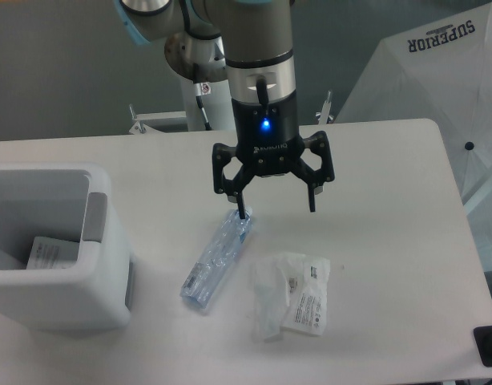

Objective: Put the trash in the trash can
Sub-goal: 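Move the open gripper over the crumpled clear plastic wrapper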

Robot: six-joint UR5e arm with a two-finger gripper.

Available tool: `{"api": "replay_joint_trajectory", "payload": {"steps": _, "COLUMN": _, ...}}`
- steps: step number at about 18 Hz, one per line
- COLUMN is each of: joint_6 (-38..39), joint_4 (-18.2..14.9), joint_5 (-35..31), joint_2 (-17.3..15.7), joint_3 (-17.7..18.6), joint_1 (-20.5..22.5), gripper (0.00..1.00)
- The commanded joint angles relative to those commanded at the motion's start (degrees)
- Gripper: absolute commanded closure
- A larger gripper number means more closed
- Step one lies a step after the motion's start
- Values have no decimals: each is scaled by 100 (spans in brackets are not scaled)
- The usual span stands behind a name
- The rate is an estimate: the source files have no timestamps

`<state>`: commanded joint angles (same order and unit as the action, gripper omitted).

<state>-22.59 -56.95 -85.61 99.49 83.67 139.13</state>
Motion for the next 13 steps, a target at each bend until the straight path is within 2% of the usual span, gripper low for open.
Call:
{"api": "replay_joint_trajectory", "payload": {"steps": 3, "joint_6": 0, "joint_4": 17, "joint_5": -114, "joint_2": 17, "joint_3": 53, "joint_1": -17, "gripper": 0}}
{"api": "replay_joint_trajectory", "payload": {"steps": 7, "joint_6": 52, "joint_4": 219, "joint_5": -79, "joint_2": 202, "joint_3": 79, "joint_1": -9, "gripper": 0}}
{"api": "replay_joint_trajectory", "payload": {"steps": 12, "joint_6": 53, "joint_4": 1316, "joint_5": -79, "joint_2": 615, "joint_3": 438, "joint_1": -26, "gripper": 0}}
{"api": "replay_joint_trajectory", "payload": {"steps": 13, "joint_6": 61, "joint_4": 1423, "joint_5": -97, "joint_2": 711, "joint_3": 500, "joint_1": -35, "gripper": 0}}
